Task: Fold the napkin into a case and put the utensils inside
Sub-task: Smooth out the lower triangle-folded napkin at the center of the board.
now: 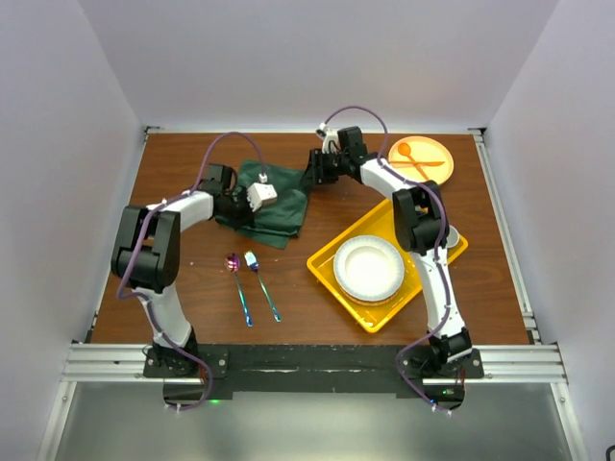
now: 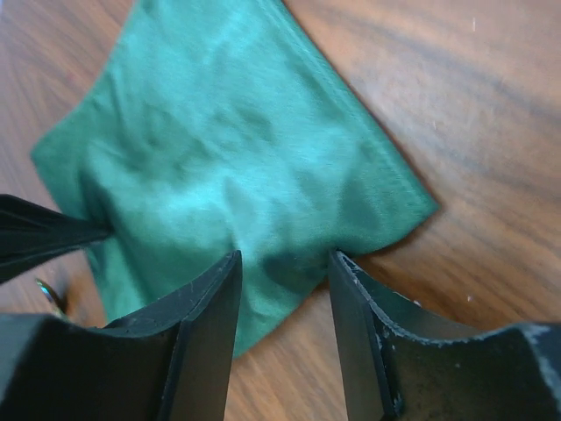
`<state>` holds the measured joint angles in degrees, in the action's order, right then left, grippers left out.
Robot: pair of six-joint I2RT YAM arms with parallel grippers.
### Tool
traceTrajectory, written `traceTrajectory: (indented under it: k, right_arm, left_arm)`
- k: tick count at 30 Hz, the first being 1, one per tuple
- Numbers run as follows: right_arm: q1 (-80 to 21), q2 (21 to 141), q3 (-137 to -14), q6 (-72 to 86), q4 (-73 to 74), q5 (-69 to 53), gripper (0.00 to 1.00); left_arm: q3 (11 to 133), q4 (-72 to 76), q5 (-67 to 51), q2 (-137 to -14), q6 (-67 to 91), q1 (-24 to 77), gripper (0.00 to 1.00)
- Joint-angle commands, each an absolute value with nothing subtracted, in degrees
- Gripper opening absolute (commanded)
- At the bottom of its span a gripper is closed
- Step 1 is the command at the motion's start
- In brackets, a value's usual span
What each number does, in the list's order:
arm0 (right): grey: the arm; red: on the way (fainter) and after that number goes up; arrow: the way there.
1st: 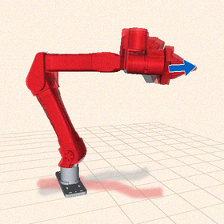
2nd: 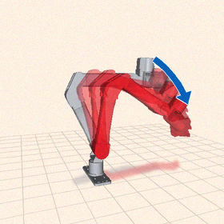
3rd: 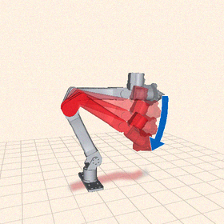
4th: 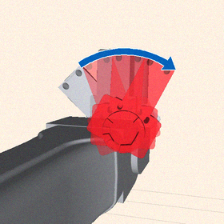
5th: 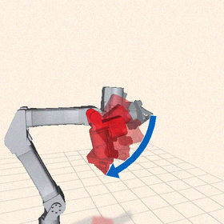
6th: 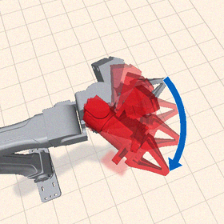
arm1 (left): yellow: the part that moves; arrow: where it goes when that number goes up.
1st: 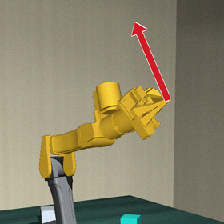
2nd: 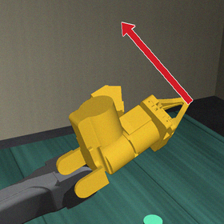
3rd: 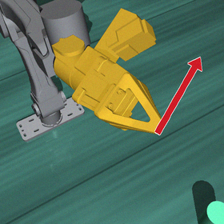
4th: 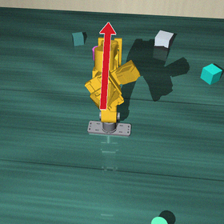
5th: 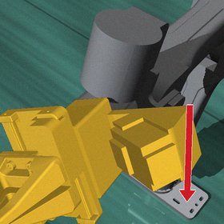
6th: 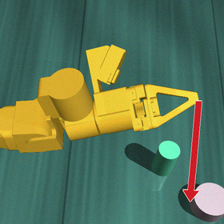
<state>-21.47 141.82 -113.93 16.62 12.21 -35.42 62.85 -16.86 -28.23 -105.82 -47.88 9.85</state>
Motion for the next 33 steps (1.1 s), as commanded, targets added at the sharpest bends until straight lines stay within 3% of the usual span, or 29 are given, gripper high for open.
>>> traceTrajectory:
  k: [1, 10, 14, 18, 20, 25, 33]
  right_arm:
    - [-21.18, 137.9, -118.65, 18.54, 9.75, -34.72, 0.49]
    - [-19.43, 132.9, -115.31, 18.63, 11.68, -33.84, 0.53]
    - [-18.98, 128.24, -110.42, 21.79, 12.66, -34.27, 0.54]
    - [-19.25, 122.53, -101.8, 26.35, 10.81, -35.76, 0.51]
    - [-19.95, 119.8, -97.15, 26.11, 10.2, -36.82, 0.45]
    - [-25.39, 113.83, -89.84, 4.08, 10.2, -32.36, 0.32]
    - [-32.6, 112.24, -84.29, -24.86, 11.87, -22.69, 0.0]
  left_arm:
    - [67.57, -22.94, -26.11, -111.26, -37.71, 11.86, 0.0]
    - [81.46, -25.58, -28.3, -117.6, -19.97, 14.59, 0.02]
    - [78.58, -18.23, -31.9, -110.6, -19.86, 13.36, 0.21]
    - [74.27, -13.73, -36.82, -104.69, -30.82, 13.53, 0.29]
    - [74.0, -13.71, -38.05, -104.24, -33.91, 13.62, 0.31]
    - [77.61, -19.68, -39.19, -107.66, -38.14, 13.1, 0.32]
    - [78.05, -22.94, -39.64, -110.21, -40.33, 13.1, 0.34]
